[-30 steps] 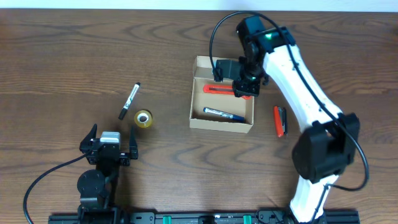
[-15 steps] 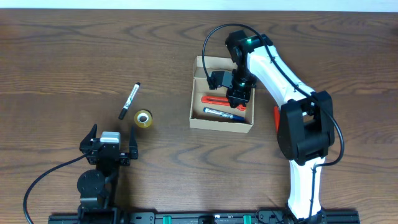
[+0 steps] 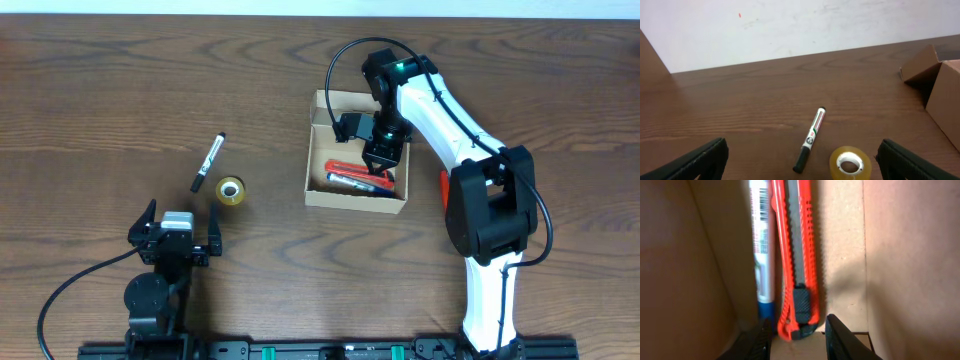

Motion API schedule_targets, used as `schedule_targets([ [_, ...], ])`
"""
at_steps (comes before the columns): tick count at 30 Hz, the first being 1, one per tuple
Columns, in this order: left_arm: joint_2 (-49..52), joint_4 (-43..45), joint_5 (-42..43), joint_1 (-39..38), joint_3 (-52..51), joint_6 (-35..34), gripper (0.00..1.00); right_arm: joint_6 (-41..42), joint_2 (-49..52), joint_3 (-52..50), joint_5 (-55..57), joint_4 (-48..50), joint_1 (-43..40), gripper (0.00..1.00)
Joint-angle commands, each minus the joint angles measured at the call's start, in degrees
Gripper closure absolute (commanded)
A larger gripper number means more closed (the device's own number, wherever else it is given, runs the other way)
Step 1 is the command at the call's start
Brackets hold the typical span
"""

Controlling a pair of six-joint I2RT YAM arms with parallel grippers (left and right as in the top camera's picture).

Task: Pack container
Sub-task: 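Carry the box cutter with the right gripper and lower it into the box, then release the cutter and raise the right gripper out of the box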

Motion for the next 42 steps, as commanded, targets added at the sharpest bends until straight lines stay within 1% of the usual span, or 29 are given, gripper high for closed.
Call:
schedule_targets([
  [1, -0.4, -2.3, 0.4, 0.3, -0.5, -0.2, 0.05, 1.9, 0.3, -0.3, -0.5, 0.0, 0.5, 0.68],
  [3, -0.4, -2.3, 0.4, 0.3, -0.5, -0.2, 0.05, 2.5, 0.3, -0.2, -0.4, 0.0, 0.5, 0.71],
  [8, -0.4, -2.1, 0.4, 0.3, -0.5, -0.2, 0.05, 6.4, -1.0, -0.2, 0.0, 0.1, 0.6, 0.75],
  [11, -0.4, -1.6, 0.4, 0.3, -0.5, -0.2, 0.05, 9.2, -3.8, 0.1, 0.0, 0.4, 0.7, 0.74],
  [15, -0.4, -1.0, 0.3, 0.3, -0.5, -0.2, 0.05, 10.2, -10.1, 1.7, 0.0, 1.7, 0.7, 0.71],
  [20, -0.4, -1.0, 0.3, 0.3, -0.5, -0.2, 0.05, 16.9, -21.5, 2.0, 0.0, 9.6, -0.4, 0.67],
  [22, -0.4, -1.0, 0.3, 0.3, -0.5, -0.2, 0.05, 21.4, -26.0, 2.0, -0.1, 13.4, -1.4, 0.57],
  [23, -0.4, -1.1, 0.3, 0.3, -0.5, -0.2, 0.05, 22.7, -28.2, 2.0, -0.3, 14.5, -2.0, 0.5],
  [25, -0.4, -1.1, 0.3, 0.3, -0.5, -0.2, 0.05, 22.7, -31.0, 2.0, -0.3, 15.1, -3.0, 0.4],
  [26, -0.4, -1.1, 0.3, 0.3, -0.5, -0.2, 0.05, 22.5, -32.1, 2.0, 0.0, 15.3, -3.4, 0.37],
  [27, -0.4, -1.1, 0.3, 0.3, -0.5, -0.2, 0.05, 23.0, -33.3, 2.0, 2.1, 16.2, -4.2, 0.41],
  [28, -0.4, -1.1, 0.3, 0.3, -0.5, -0.2, 0.05, 25.5, -33.9, 2.0, 4.9, 17.2, -4.7, 0.44],
  [30, -0.4, -1.1, 0.3, 0.3, -0.5, -0.2, 0.05, 37.9, -34.5, 2.0, 14.5, 19.5, -6.4, 0.5],
  [31, -0.4, -1.0, 0.3, 0.3, -0.5, -0.2, 0.05, 46.3, -34.6, 2.0, 19.6, 19.5, -7.6, 0.46],
  [32, -0.4, -1.0, 0.3, 0.3, -0.5, -0.2, 0.05, 51.7, -34.6, 2.0, 20.8, 18.5, -8.7, 0.4],
  [33, -0.4, -1.1, 0.3, 0.3, -0.5, -0.2, 0.05, 54.8, -34.6, 2.0, 19.8, 17.2, -9.9, 0.36],
  [34, -0.4, -1.1, 0.3, 0.3, -0.5, -0.2, 0.05, 56.1, -34.6, 2.0, 17.8, 15.5, -11.0, 0.34],
  [37, -0.4, -1.0, 0.3, 0.3, -0.5, -0.2, 0.05, 56.3, -34.6, 1.8, 15.1, 10.1, -13.7, 0.34],
  [40, -0.4, -1.0, 0.2, 0.3, -0.5, -0.2, 0.05, 55.5, -34.7, 1.4, 13.9, 4.0, -15.8, 0.36],
  [42, -0.4, -1.0, 0.2, 0.3, -0.5, -0.2, 0.05, 55.1, -35.4, -0.6, 12.0, 0.7, -17.4, 0.39],
])
